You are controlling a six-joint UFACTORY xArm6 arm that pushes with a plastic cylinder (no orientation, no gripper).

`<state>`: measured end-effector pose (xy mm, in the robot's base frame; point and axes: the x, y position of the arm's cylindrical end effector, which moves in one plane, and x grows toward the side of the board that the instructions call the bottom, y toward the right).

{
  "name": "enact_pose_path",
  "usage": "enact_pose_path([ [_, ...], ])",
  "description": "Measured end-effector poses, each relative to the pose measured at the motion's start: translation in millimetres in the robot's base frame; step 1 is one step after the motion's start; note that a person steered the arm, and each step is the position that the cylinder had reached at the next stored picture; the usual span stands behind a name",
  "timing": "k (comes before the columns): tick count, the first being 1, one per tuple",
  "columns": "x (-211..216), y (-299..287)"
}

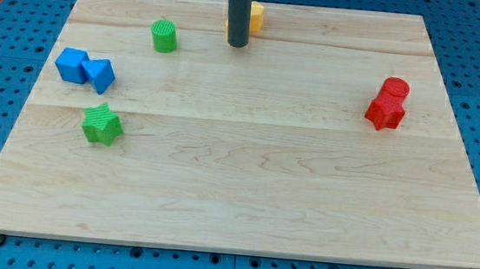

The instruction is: Place your hand at center of the board

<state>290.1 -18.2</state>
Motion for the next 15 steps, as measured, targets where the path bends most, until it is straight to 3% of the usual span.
enact_pose_path([
  [1, 25.1, -8.1],
  [8, 30.0, -30.3],
  [11, 57.5, -29.8],
  [14, 68.9, 62.3],
  [15, 70.9, 34.6],
])
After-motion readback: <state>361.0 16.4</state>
